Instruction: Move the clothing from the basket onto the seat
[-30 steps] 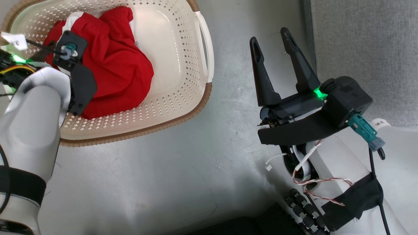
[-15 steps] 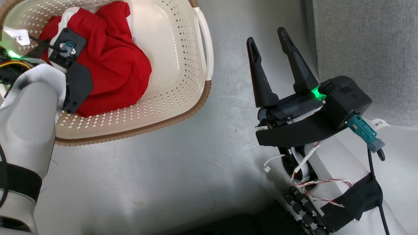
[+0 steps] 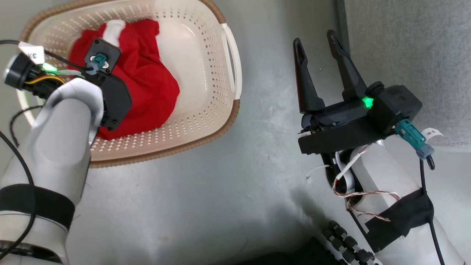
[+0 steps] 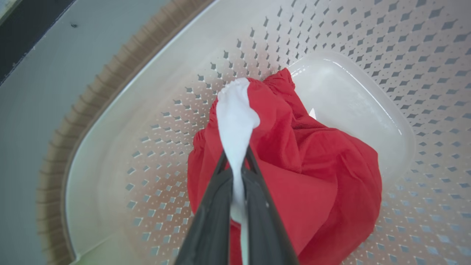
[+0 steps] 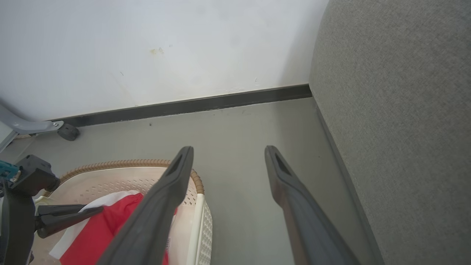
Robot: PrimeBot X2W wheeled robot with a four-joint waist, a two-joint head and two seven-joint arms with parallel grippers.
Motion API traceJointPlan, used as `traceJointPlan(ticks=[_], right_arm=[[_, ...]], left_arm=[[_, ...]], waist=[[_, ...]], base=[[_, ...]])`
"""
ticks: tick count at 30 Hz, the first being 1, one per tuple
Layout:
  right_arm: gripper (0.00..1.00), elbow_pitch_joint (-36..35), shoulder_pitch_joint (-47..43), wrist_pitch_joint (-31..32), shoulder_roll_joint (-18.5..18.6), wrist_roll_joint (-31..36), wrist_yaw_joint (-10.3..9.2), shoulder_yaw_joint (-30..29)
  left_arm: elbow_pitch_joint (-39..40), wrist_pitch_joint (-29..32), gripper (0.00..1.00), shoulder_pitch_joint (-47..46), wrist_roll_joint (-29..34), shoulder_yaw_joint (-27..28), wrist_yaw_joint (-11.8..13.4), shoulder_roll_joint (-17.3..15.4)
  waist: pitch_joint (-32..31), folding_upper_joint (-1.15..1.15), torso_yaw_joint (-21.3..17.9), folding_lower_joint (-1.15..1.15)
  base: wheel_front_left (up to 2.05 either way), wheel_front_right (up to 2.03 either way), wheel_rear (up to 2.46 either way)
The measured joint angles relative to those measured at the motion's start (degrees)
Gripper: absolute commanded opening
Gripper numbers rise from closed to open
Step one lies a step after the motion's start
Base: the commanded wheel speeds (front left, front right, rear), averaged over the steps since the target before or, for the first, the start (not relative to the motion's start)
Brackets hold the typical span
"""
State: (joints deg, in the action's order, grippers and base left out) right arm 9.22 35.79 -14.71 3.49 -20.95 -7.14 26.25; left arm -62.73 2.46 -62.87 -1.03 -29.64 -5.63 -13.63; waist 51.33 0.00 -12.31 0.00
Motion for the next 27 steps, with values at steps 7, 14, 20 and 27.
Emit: traceJointPlan(ticks=[7, 14, 20, 27], right_arm=[[1.00, 4.22, -0.02, 0.00, 0.00, 2.78, 0.00, -1.37], [1.00, 7.86, -0.53, 0.00, 0.01, 4.63, 0.00, -3.28], [1.00, 10.06, -2.73, 0.00, 0.78, 5.45, 0.00, -4.86], [1.00, 11.92, -5.93, 0.00, 2.05, 5.44, 0.00, -5.97]], left_arm=[[-1.38, -5.75, 0.00, 2.03, -3.86, 2.58, -0.51, 2.30], [-1.86, -10.48, 0.00, 5.24, -6.80, 3.72, -0.94, 6.42], [-1.75, -15.08, 0.00, 7.89, -9.34, 4.77, -1.00, 8.72], [-1.31, -16.29, 0.00, 11.14, -10.54, 5.05, -1.44, 10.06]], waist=[[-4.94, 0.00, 1.22, 0.00], [-10.10, 0.00, 2.71, 0.00], [-14.78, 0.00, 4.41, -0.01], [-20.39, 0.00, 6.76, -0.01]], base=[[0.00, 0.00, 0.00], [0.00, 0.00, 0.00], [0.00, 0.00, 0.00], [0.00, 0.00, 0.00]])
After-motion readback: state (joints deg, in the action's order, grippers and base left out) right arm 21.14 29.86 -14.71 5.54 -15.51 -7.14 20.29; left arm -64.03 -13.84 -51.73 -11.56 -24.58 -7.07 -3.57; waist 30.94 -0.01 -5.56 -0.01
